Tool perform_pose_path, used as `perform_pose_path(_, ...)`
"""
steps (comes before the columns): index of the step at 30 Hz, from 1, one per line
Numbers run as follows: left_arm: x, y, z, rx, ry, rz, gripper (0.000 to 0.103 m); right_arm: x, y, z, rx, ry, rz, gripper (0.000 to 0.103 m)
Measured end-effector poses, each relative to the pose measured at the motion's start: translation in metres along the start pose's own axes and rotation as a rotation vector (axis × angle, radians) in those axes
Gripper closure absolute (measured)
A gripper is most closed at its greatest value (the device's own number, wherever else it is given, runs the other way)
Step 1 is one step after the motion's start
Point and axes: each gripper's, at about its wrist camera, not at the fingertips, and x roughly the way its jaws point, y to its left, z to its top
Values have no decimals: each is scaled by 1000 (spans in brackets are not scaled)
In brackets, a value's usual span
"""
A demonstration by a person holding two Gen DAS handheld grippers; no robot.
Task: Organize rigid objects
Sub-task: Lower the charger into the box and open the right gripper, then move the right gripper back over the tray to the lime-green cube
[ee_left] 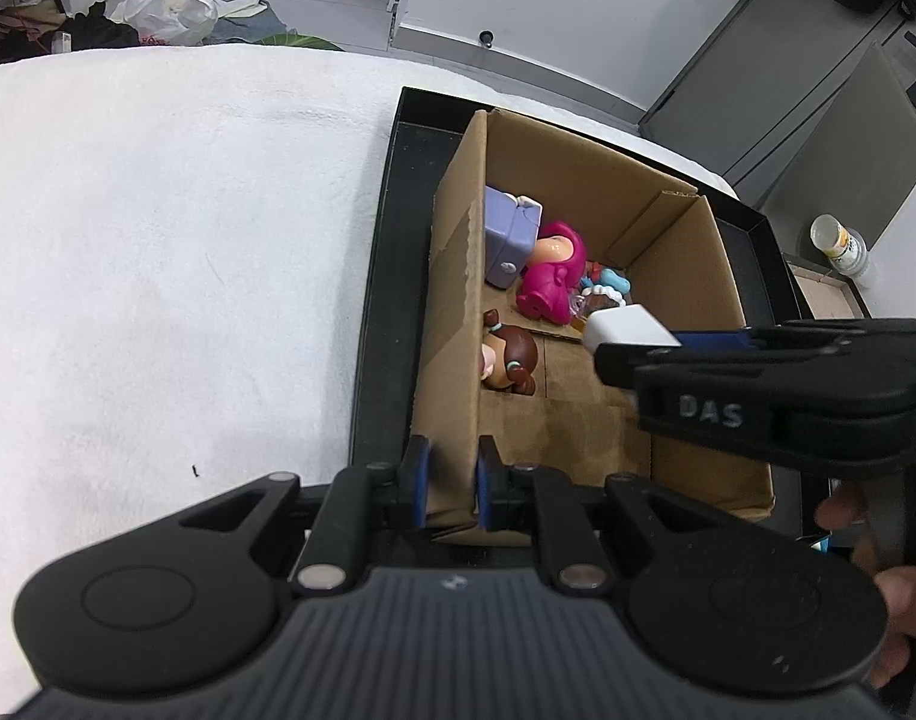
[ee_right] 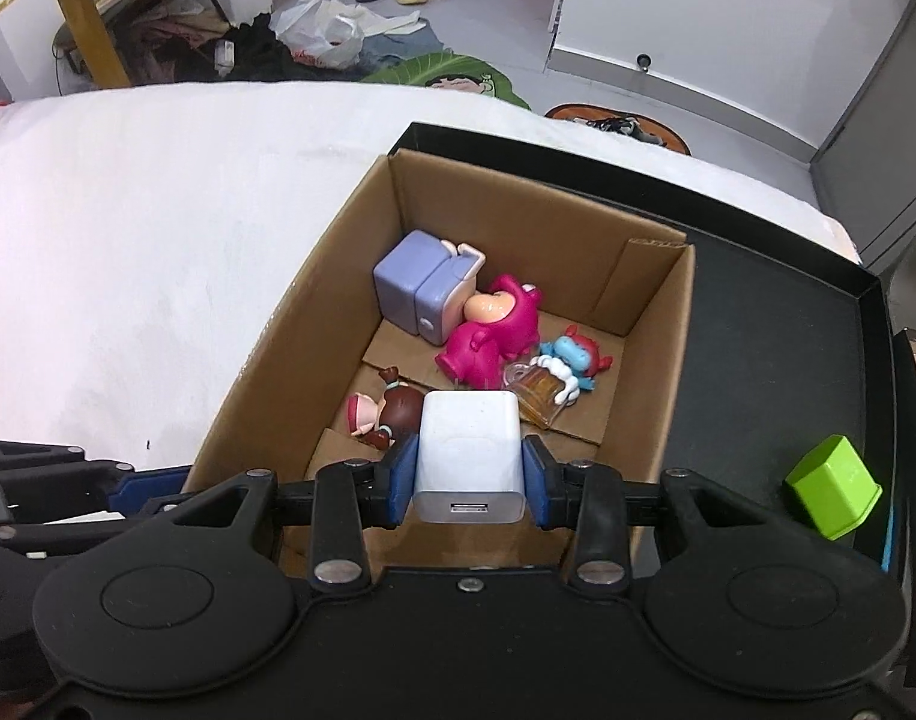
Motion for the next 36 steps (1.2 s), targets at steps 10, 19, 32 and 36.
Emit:
perform_pose_path(10,0,0,0,-1,3,0,89,17,10,-2,-42,12,-46,66)
perform_pose_path(19,0,-1,-1,4,0,4,89,5,2,-1,-37,-31,-46,64)
perform_pose_path(32,-1,-1,-1,2,-2,7,89,-34,-30,1,22,-115,-30,48)
perform_pose_path(36,-1,0,-1,3,-1,8,89,-40,-45,0,49,-133,-37,46)
